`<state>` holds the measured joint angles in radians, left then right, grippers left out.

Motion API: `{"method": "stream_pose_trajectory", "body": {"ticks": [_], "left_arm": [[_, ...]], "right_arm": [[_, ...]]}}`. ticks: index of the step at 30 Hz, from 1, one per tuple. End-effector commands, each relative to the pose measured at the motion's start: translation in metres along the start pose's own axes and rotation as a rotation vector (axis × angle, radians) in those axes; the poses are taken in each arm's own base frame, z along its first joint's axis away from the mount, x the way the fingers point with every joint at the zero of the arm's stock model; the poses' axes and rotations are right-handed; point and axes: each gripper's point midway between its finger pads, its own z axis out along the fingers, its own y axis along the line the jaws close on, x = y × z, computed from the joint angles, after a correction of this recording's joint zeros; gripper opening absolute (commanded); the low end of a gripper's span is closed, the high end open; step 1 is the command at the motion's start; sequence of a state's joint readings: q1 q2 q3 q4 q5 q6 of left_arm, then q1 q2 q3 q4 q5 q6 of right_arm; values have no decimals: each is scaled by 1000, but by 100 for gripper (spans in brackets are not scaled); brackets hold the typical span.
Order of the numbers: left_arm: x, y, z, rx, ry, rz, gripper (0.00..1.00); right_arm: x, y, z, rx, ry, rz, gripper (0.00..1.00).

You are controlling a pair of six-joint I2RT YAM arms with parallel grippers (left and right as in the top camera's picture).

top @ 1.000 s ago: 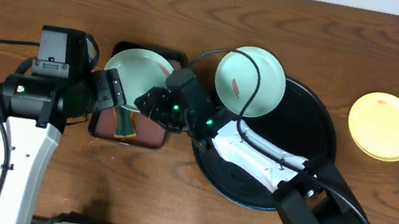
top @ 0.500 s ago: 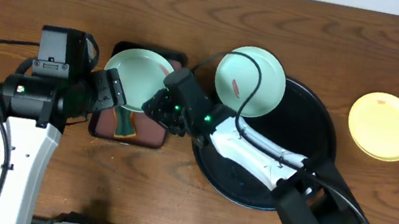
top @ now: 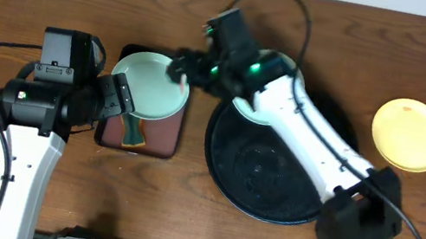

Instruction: Clean dirty plates on tray and stack at the side

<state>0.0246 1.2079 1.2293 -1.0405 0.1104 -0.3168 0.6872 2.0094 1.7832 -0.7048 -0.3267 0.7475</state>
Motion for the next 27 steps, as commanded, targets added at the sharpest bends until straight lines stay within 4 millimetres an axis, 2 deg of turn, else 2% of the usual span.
{"method": "stream_pose_trajectory", "body": {"ticks": [1, 2, 5, 6, 8, 11, 16, 20, 24, 27], "left_arm": [[-4, -2, -5, 14, -14, -1, 85], [-4, -2, -5, 14, -14, -1, 85], [-4, -2, -5, 14, -14, -1, 85], [-4, -2, -5, 14, -14, -1, 85], [-4, -2, -5, 14, -14, -1, 85], [-4, -2, -5, 14, -14, -1, 85], [-4, -2, -5, 14, -14, -1, 85], [-4, -2, -5, 14, -14, -1, 85], [-4, -2, -5, 14, -14, -1, 85], [-4, -2, -5, 14, -14, -1, 85]], "right_arm": [[42, 37, 20, -23, 41, -141, 99], [52, 42, 28, 1, 35, -145, 93], [66, 20, 40, 150, 5, 82, 85], [71, 14, 49, 177, 8, 174, 77], [76, 10, 64, 179, 24, 249, 68], [89, 9, 91, 144, 107, 337, 63], [102, 3, 130, 100, 190, 395, 60], [99, -3, 136, 104, 179, 399, 61], [94, -10, 135, 126, 160, 403, 54], [94, -12, 135, 130, 164, 413, 57]]}}
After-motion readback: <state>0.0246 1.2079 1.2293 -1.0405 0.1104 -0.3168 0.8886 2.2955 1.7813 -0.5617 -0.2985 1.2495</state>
